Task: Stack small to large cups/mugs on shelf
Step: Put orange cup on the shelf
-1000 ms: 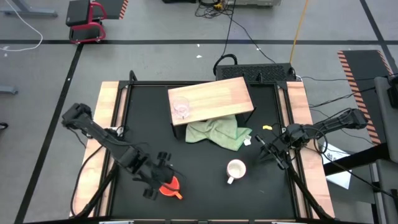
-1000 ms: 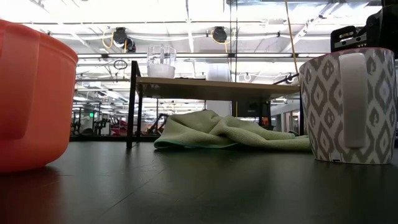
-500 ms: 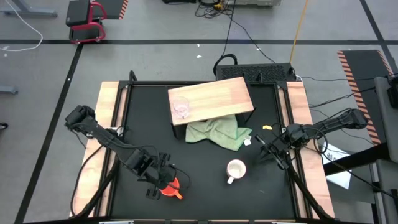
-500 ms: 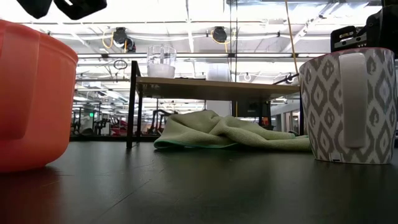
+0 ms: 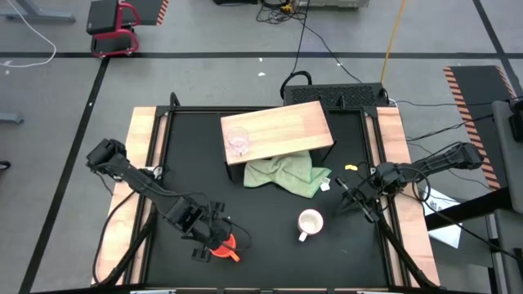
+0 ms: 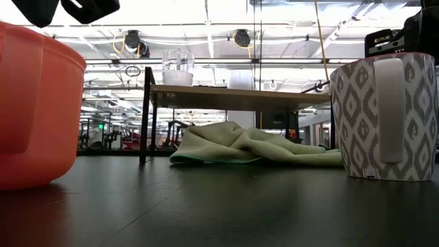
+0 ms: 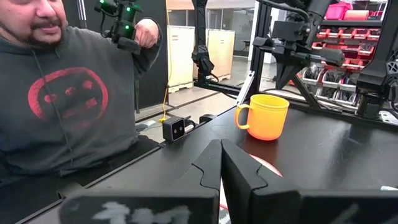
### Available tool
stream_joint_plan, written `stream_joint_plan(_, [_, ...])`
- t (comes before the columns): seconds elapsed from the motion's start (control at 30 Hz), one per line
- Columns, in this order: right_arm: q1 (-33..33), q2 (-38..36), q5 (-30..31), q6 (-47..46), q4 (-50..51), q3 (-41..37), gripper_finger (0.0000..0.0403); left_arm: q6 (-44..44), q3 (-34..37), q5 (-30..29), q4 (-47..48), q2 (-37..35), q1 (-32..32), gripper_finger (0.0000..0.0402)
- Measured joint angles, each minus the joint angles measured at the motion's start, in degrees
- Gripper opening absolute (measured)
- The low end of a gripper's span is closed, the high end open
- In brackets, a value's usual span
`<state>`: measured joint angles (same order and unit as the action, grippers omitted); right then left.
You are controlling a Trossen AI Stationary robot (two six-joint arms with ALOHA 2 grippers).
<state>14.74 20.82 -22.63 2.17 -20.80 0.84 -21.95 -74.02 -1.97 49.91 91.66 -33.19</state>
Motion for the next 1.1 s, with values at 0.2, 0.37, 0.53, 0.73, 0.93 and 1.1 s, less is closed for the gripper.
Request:
stream_joint_plan(0.2, [-0.02,0.00,0.00,-0.02,-0.04,-0.02,0.0000,0.30,0.00,-0.03,0.02,0.00,0.00,0.0000])
stream_joint_plan(0.37, [-0.02,0.00,0.00,-0.02,-0.06,0.00,0.0000,0.83,0.00,-0.05,0.02,0.00,0.00,0.0000])
stream_joint_plan(0.53, [0.00,0.00,0.00,-0.02,-0.05,-0.01,0.0000,0.92,0.00,-0.07,0.02,0.00,0.00,0.0000])
stream_joint_plan(0.73, [0.00,0.00,0.00,-0.02,-0.06,-0.02,0.0000,0.92,0.00,-0.07,0.02,0.00,0.00,0.0000])
stream_joint_plan(0.93, [-0.02,0.00,0.00,-0.02,-0.06,0.00,0.0000,1.09,0.00,-0.09,0.02,0.00,0.00,0.0000])
stream_joint_plan(1.1, [0.00,0.00,0.00,-0.02,-0.06,0.00,0.0000,1.29,0.02,-0.09,0.02,0.00,0.00,0.0000])
